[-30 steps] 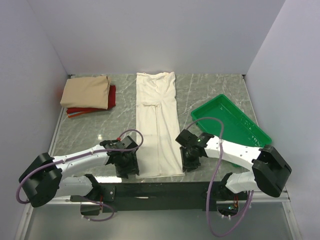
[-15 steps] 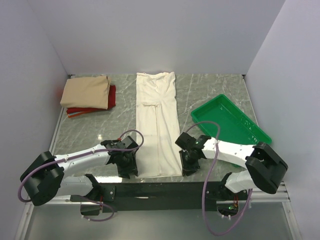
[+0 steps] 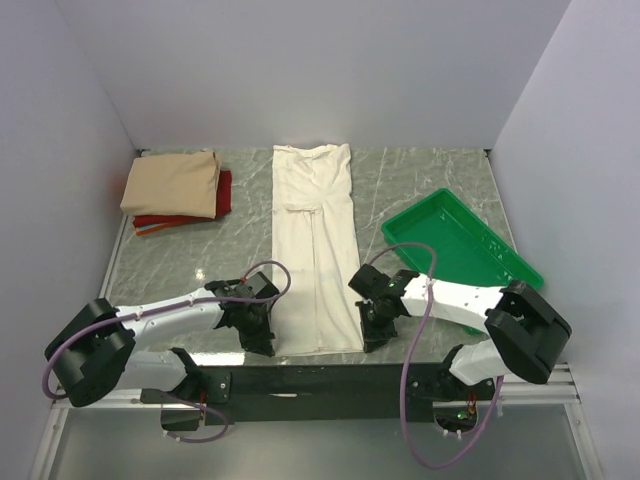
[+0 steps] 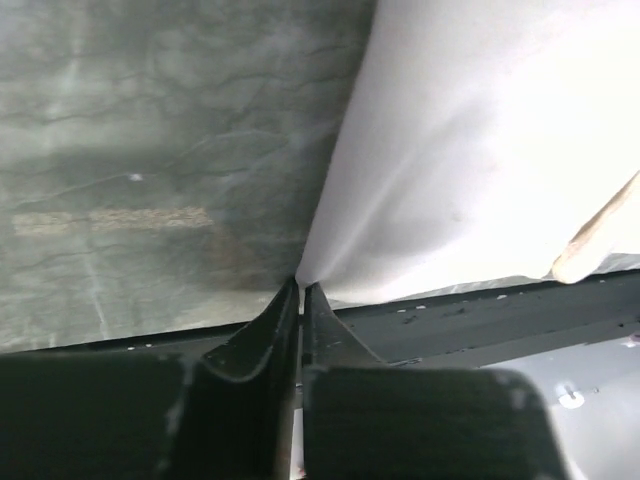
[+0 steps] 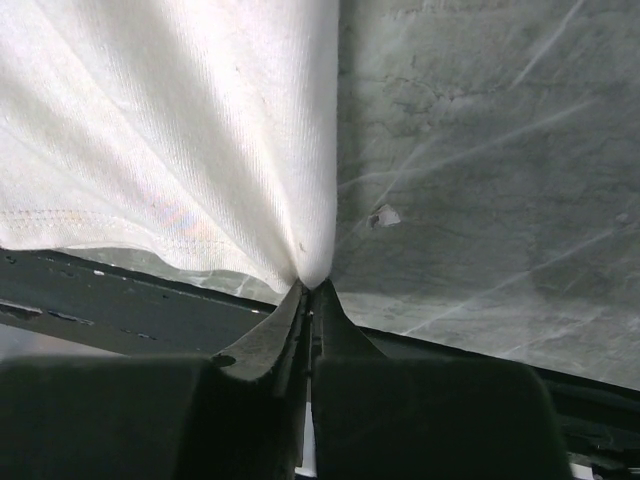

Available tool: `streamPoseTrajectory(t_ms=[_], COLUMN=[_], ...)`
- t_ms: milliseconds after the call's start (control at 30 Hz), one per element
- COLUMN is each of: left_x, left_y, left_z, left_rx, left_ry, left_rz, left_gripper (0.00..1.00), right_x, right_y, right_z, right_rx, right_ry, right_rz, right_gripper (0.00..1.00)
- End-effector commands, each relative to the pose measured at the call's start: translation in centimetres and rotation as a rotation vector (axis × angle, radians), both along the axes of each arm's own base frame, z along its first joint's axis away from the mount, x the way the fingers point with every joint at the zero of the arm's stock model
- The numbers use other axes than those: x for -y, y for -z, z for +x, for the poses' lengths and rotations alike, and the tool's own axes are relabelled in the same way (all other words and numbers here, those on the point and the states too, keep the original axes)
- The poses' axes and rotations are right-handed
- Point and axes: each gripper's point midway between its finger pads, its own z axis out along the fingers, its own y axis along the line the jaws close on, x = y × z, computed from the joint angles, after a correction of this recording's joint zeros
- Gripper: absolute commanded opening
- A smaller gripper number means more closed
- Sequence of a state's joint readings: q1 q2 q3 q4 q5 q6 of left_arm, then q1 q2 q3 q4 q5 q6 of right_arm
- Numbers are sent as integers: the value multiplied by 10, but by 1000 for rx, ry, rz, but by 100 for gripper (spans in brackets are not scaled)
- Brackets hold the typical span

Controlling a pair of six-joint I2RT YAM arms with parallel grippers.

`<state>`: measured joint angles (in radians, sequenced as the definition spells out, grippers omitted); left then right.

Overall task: Fold and stack the t-shirts
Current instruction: Fold the tshirt

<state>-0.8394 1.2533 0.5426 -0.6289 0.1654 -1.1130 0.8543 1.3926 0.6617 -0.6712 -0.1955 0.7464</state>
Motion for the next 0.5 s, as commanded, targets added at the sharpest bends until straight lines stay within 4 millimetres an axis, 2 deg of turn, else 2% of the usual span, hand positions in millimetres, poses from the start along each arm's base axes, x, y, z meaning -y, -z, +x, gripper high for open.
streamPoseTrajectory(t_ms=[0, 33, 233, 467], left_x=[-10, -10, -12, -14], left_y=[19, 19, 12, -22], left_z=[4, 4, 9, 19], left_rx=[29, 29, 42, 94], left_ry=[15, 17, 14, -5], left_rz=[60, 64, 88, 104], left_gripper=[4, 1, 1, 1], right_x=[2, 3, 1, -2], right_y=[1, 0, -16, -42], right_z=[8, 7, 11, 18], right_rx=[38, 38, 63, 92], right_ry=[-1, 1, 13, 28], right_rz=[-15, -17, -2, 5], right_gripper=[0, 0, 0, 0])
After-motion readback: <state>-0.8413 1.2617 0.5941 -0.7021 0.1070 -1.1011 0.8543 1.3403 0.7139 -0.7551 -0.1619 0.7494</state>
